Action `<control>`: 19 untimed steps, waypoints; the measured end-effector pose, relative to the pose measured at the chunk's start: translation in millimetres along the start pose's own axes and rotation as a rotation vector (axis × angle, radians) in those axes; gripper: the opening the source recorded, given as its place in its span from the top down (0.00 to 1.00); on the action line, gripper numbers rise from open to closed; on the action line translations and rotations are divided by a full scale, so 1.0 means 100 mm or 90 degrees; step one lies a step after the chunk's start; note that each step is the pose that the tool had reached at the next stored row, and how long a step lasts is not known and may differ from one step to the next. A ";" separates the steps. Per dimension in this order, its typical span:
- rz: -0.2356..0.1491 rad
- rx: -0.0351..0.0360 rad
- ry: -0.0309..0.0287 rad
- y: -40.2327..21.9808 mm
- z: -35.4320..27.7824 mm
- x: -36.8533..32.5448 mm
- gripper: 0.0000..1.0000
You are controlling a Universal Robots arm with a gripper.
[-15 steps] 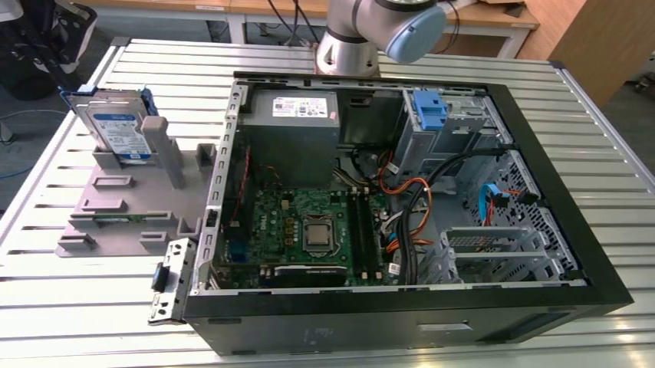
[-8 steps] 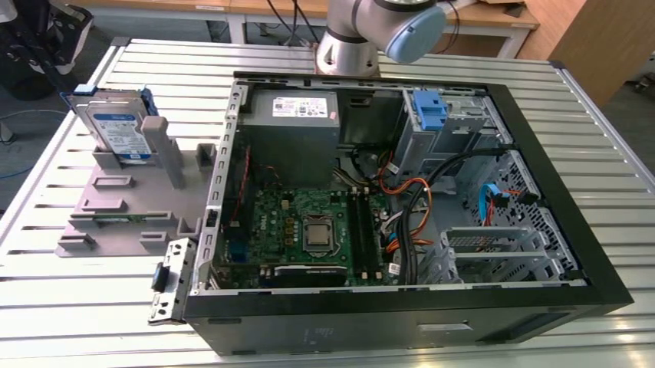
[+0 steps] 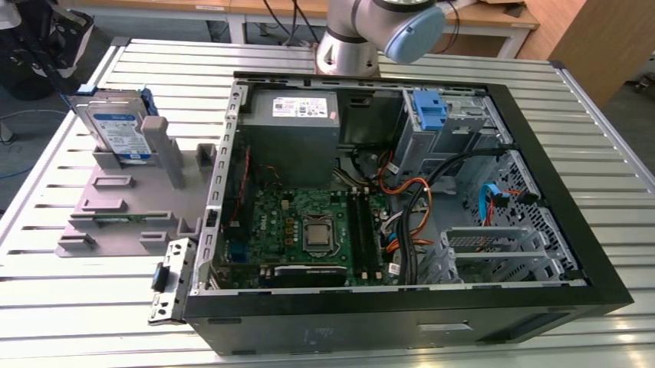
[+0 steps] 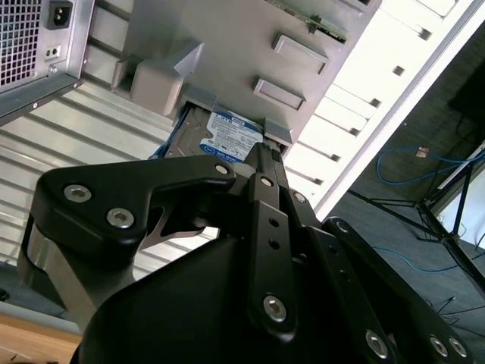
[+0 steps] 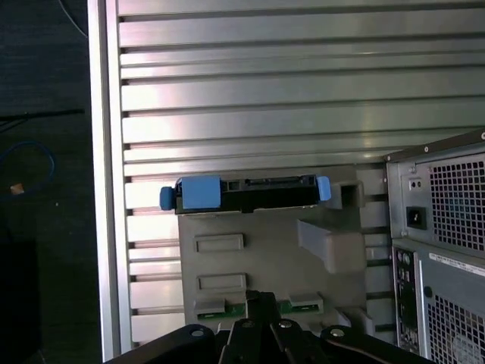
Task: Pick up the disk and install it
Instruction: 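Reach for the disk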
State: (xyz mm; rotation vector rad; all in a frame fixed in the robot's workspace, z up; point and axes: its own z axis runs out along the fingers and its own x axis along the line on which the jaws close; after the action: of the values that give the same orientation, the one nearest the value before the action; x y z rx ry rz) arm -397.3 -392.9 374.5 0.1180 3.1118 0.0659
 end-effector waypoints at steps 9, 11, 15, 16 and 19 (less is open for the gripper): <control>0.000 0.0001 0.0000 0.133 0.081 0.012 0.89; 0.000 0.0000 0.0000 0.163 0.099 0.015 0.89; 0.000 0.0001 0.0000 0.228 0.136 0.021 0.89; 0.000 0.0000 0.0000 0.244 0.146 0.022 0.89; 0.000 0.0000 -0.0001 0.296 0.176 0.027 0.89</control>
State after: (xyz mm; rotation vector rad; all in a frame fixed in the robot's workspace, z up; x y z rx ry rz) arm -397.2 -362.5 358.2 0.1177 3.1117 0.0658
